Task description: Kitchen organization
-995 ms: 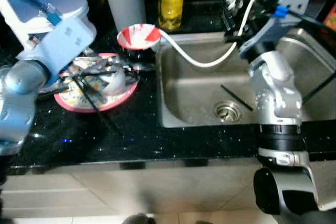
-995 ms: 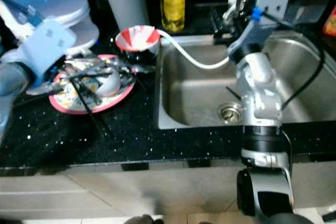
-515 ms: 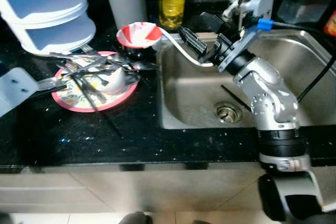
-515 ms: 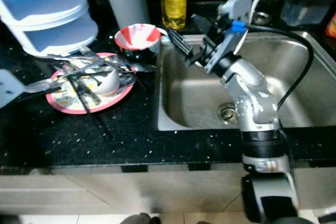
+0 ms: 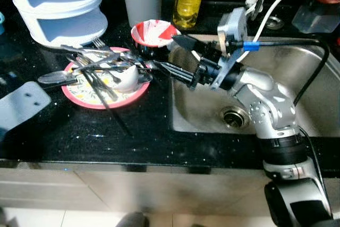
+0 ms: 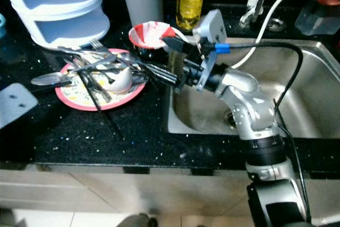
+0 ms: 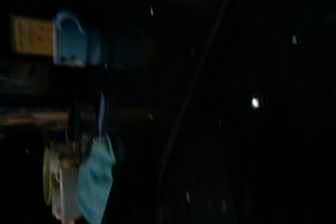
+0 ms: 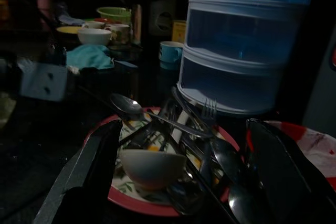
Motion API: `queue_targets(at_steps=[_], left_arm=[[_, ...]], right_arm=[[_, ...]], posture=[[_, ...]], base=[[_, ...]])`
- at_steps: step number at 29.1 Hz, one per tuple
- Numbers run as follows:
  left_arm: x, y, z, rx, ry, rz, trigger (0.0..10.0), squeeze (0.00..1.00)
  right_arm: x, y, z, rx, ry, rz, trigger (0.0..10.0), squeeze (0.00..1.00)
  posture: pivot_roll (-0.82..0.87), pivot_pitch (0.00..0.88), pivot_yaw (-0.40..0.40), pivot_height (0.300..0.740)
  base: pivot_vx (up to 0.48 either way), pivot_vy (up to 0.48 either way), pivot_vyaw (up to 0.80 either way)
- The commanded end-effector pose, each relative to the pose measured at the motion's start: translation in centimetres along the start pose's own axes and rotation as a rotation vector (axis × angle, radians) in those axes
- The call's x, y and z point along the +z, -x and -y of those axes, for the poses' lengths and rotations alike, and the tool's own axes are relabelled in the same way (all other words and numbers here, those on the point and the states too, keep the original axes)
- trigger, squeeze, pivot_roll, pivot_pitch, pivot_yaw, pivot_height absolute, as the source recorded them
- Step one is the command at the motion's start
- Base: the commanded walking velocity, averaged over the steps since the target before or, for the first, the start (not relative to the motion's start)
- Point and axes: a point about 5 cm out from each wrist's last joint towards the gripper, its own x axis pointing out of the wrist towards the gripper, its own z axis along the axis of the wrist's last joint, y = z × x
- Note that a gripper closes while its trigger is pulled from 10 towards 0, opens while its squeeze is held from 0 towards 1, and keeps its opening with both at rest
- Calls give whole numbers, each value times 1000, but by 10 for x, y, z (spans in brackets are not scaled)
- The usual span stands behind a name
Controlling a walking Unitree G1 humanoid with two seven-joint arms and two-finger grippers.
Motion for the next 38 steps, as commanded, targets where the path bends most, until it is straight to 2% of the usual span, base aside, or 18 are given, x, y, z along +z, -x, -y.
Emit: queue_targets(at_steps=[1, 3, 7, 11, 12, 13, 15, 16, 17, 25, 29, 30, 31, 32, 35, 36, 37, 38], left_arm=[[-2, -7, 16, -51, 9, 1, 10000, 0], [-1, -21, 23, -69, 3, 13, 10000, 0], [0, -27, 27, -80, -9, 17, 10000, 0], [7, -48, 33, -92, -45, 36, 10000, 0], [9, -54, 33, -86, -60, 41, 9373, 0], [9, -54, 33, -86, -60, 41, 9373, 0], [17, -60, 33, -73, -78, 70, 1176, 0], [19, -61, 33, -69, -77, 81, 1176, 0], [23, -62, 32, -64, -69, 95, 0, 0], [24, -66, 34, -49, -68, 111, 0, 0], [24, -64, 31, -22, -51, 108, 0, 0], [24, -64, 31, -22, -51, 108, 0, 0], [25, -62, 28, -7, -44, 110, 0, 0], [26, -61, 23, 18, -35, 115, 0, 0], [29, -58, 16, 56, -7, 126, 0, 0], [32, -56, 10, 88, 35, 133, 1490, 0], [33, -53, 4, 114, 88, 139, 3647, 0], [33, -53, 4, 114, 88, 139, 3647, 0]], right_arm=[[4, 1, 1, 7, -3, 6, 10000, 0], [4, 3, 3, 0, 17, -19, 10000, 0], [2, 4, 3, -2, 33, -45, 10000, 0], [-9, 10, 6, -10, 57, -167, 10000, 0], [-13, 11, 8, -22, 51, -205, 10000, 0], [-13, 11, 8, -22, 51, -205, 10000, 0], [-17, 10, 13, -62, 35, -270, 10000, 0], [-17, 9, 15, -72, 33, -284, 10000, 0], [-17, 9, 17, -84, 26, -298, 10000, 0], [-24, 7, 21, -135, -5, -367, 10000, 0], [-22, 4, 35, -331, 142, -467, 10000, 0], [-22, 4, 35, -331, 142, -467, 10000, 0], [-20, 6, 40, -389, 124, -458, 10000, 0], [-22, 9, 49, -461, 49, -476, 10000, 0], [-26, 13, 55, -526, -25, -482, 10000, 0], [-30, 17, 60, -594, -76, -501, 10000, 0], [-36, 22, 63, -639, -98, -539, 10000, 0], [-36, 22, 63, -639, -98, -539, 10000, 0]], posture=[[211, 58, -23, 740], [204, 59, -23, 740], [184, 59, -20, 740], [149, 57, -8, 740], [139, 56, -4, 740], [139, 56, -4, 740], [127, 54, 1, 740], [127, 54, 1, 740], [124, 52, 2, 740], [129, 52, -2, 740], [130, 53, -8, 740], [130, 53, -8, 740], [132, 55, -14, 740], [133, 55, -15, 740], [130, 57, -14, 740], [130, 57, -14, 740], [130, 59, -12, 740], [130, 59, -12, 740]], base=[[0, 0, 0], [0, 0, 0], [0, 0, 0], [0, 0, 0], [0, 0, 0], [0, 0, 0], [0, 0, 0], [0, 0, 0], [0, 0, 0], [0, 0, 0], [0, 0, 0], [0, 0, 0], [0, 0, 0], [0, 0, 0], [0, 0, 0], [0, 0, 0], [0, 0, 0], [0, 0, 0]])
